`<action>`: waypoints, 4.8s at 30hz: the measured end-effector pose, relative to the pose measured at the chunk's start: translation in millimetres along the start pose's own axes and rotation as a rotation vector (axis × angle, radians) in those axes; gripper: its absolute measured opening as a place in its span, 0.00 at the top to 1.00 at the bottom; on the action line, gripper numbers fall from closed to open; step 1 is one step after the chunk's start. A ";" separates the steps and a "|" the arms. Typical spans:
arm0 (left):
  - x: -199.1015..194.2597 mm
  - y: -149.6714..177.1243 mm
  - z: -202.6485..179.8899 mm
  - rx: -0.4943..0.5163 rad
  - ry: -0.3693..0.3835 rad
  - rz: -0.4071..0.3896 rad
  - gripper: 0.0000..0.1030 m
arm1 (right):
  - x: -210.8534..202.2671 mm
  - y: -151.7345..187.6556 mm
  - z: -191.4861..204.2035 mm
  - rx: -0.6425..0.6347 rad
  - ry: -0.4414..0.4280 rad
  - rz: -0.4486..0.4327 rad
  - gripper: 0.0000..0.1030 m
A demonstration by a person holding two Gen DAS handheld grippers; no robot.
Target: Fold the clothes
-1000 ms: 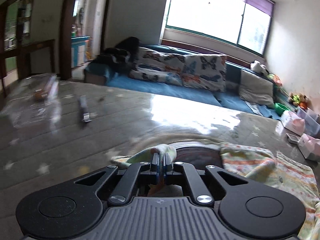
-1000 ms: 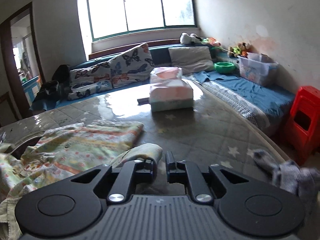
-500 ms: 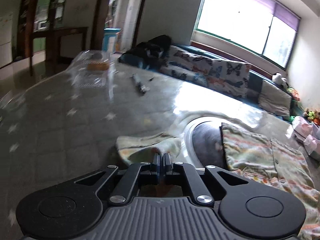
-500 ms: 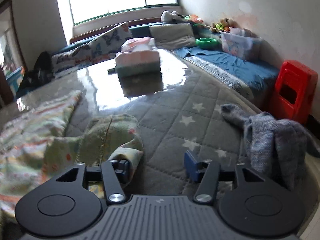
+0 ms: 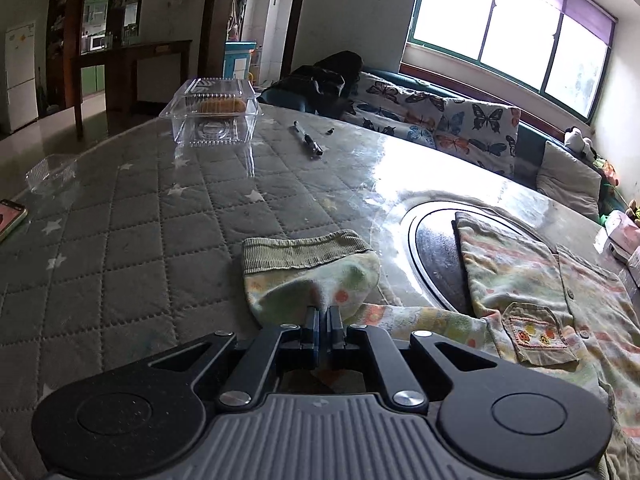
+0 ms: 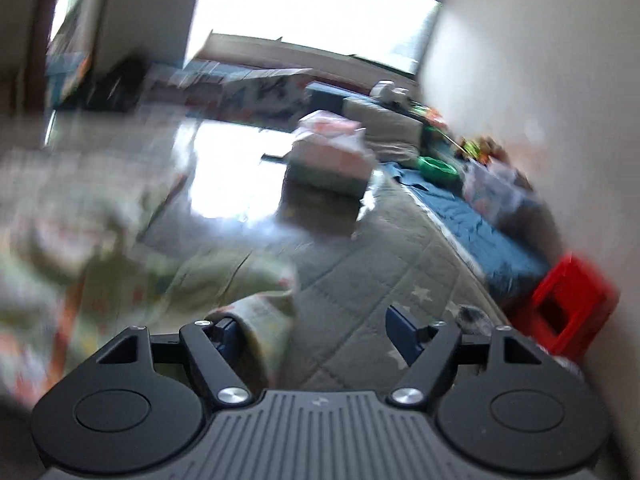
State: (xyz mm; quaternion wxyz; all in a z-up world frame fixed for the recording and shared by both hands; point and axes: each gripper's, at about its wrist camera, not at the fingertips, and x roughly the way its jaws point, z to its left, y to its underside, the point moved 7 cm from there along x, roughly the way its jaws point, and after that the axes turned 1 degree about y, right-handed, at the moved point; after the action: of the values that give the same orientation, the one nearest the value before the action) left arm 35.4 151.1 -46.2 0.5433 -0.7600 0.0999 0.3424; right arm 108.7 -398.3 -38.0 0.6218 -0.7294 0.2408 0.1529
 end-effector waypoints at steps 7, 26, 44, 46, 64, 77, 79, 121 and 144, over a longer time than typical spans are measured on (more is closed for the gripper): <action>4.9 3.4 1.5 0.005 -0.010 0.014 0.94 | 1.5 4.7 -63.1 0.357 -0.054 0.069 0.17; -43.6 -23.1 -19.4 0.078 0.037 -0.086 0.15 | -44.9 35.0 -25.7 -0.092 -0.032 0.122 0.16; -27.6 34.9 -222.6 0.420 0.433 0.055 0.00 | -13.8 24.3 41.8 -0.112 -0.205 0.099 0.77; -25.4 47.4 -245.2 0.476 0.461 0.078 0.00 | -13.1 24.3 35.4 -0.112 -0.186 0.096 0.90; -18.7 101.7 -246.9 0.579 0.500 0.193 0.00 | 8.1 -2.4 -8.5 -0.028 -0.121 0.065 0.62; -24.8 63.9 -200.6 0.411 0.498 0.163 0.00 | 5.6 -1.9 22.4 0.028 -0.240 0.099 0.52; -20.8 54.5 -187.7 0.371 0.476 0.150 0.00 | -3.8 -5.3 46.1 -0.005 -0.312 0.089 0.52; -82.2 88.5 -186.1 0.639 0.720 0.052 0.15 | -99.6 8.1 195.8 -0.265 -0.787 0.100 0.96; -72.8 119.5 -186.9 0.801 0.691 0.095 0.51 | -100.5 29.1 251.4 -0.399 -0.922 0.173 0.82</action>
State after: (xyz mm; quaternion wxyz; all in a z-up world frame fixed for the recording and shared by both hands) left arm -4.5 -78.7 -58.2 0.7102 -0.5563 0.4303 0.0311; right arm 28.0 -138.7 -55.0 0.4971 -0.6680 -0.0329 0.5528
